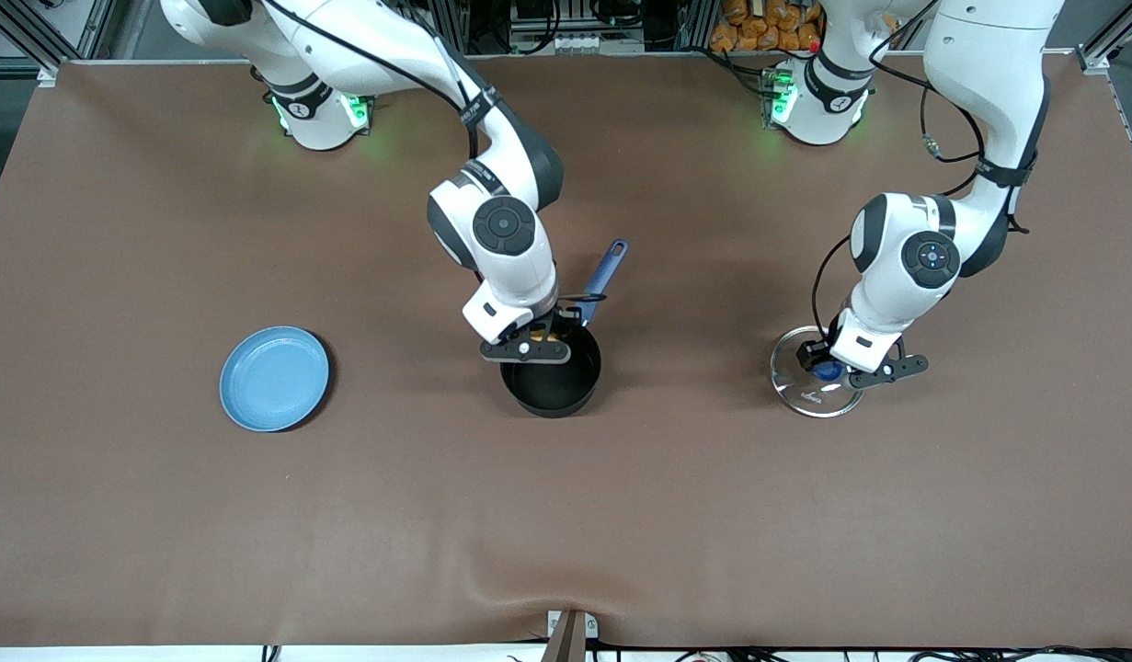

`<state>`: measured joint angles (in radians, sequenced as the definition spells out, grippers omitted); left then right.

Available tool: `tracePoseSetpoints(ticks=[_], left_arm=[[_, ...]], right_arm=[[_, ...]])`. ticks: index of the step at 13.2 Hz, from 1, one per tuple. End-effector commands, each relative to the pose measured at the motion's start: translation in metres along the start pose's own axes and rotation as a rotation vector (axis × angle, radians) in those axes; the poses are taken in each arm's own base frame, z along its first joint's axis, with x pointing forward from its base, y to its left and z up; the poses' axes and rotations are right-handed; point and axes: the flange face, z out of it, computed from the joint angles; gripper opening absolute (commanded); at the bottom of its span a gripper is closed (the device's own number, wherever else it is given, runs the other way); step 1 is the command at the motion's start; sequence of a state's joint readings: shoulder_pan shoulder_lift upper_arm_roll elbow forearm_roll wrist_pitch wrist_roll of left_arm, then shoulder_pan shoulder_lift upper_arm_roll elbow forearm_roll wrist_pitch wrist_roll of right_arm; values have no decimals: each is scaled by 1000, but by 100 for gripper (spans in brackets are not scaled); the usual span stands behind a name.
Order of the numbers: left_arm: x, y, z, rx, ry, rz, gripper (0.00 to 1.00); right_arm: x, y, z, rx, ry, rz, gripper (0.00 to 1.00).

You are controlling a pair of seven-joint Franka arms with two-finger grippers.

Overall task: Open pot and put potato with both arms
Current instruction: 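Lower the potato into the saucepan while the left gripper releases the lid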

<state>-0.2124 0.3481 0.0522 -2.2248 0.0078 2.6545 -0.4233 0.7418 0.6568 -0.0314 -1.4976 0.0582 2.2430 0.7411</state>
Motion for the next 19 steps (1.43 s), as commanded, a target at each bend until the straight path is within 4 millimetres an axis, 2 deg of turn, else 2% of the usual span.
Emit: tracePoseSetpoints(ticks=[1,4,7,9,12,14,15,16,18,19], left_arm=[[11,2,-26,-34,50,1,100],[25,8,-71,-58,98,-2,100],[37,14,-134,-80,145,3,100],[52,22,-191,-68,125,11,100],[70,34,-294,-39,36,16,100],[62,41,-336,-24,-18,32,100],[58,39,-355,-21,-26,36,100],[52,38,-368,-18,-35,39,100],[40,32,-396,-12,-42,43,100],[34,28,-405,5,-63,68,100]], right_arm=[[0,-14,22,13,33,-4,0],[-1,-15,43,16,42,-7,0],[-1,-13,55,6,50,-15,0],[-1,-13,63,14,58,-14,0],[-3,-12,73,8,55,-17,0],[-2,-10,76,7,54,-15,22],[-2,-10,77,7,56,-14,42],[-2,-10,77,8,55,-15,57],[-2,-11,75,11,56,-14,68],[0,-10,73,13,59,-11,68]])
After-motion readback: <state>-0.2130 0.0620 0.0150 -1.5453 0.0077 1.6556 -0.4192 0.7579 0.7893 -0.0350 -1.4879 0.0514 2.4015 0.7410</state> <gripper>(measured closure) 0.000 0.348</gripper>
